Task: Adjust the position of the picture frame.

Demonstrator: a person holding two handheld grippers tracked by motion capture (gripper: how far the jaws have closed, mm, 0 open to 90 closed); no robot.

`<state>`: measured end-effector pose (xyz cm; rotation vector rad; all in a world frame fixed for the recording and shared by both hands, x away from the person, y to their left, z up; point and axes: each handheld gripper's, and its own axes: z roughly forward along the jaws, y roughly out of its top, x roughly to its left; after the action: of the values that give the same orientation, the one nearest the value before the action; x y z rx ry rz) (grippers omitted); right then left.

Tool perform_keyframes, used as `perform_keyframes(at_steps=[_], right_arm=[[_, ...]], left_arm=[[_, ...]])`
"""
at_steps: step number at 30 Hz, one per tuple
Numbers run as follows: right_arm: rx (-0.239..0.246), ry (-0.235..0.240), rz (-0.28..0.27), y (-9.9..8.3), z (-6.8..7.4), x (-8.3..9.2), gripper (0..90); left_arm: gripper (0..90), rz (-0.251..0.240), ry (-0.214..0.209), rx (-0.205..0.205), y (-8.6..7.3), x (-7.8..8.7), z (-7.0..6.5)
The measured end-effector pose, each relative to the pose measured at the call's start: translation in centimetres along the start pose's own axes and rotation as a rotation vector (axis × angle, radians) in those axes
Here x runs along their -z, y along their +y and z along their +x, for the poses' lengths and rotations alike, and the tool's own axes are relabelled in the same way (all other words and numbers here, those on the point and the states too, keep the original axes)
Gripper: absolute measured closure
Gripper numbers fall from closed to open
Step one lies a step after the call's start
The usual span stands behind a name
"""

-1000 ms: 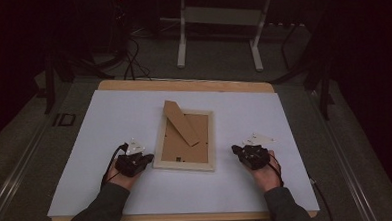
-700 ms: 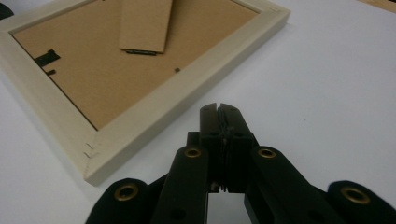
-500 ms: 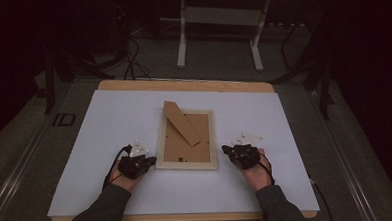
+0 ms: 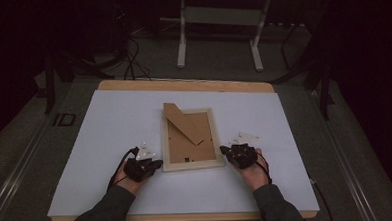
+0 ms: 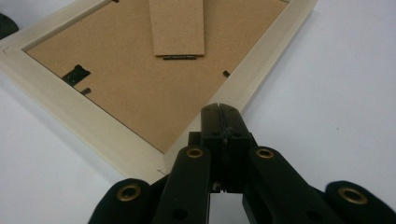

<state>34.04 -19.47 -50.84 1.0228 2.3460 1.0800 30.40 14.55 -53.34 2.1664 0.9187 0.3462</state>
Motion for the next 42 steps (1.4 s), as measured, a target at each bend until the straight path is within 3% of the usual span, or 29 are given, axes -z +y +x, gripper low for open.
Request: perform_keyframes(at_steps=[15,23,31,34,42], right_arm=[[-0.036,-0.026,0.008,0.0,-0.3,-0.4,89.7],[-0.071,-0.069,0.011,0.1,-1.4,-0.6,85.8],[-0.109,-0.083,0.015,-0.2,-2.4,-1.2,71.8],[-0.127,-0.086,0.014,-0.2,-2.7,-1.4,69.7],[-0.141,-0.107,0.014,0.1,-4.1,-1.8,66.4]], left_arm=[[90.0,-0.004,-0.066,-0.058,1.2,-1.0,-2.2],[90.0,-0.011,-0.086,-0.054,1.4,-1.5,-2.5],[90.0,0.005,-0.092,-0.091,1.8,-2.2,-3.4],[90.0,0.019,-0.083,-0.114,1.9,-2.5,-3.8],[90.0,0.020,-0.098,-0.119,2.4,-3.0,-4.3]])
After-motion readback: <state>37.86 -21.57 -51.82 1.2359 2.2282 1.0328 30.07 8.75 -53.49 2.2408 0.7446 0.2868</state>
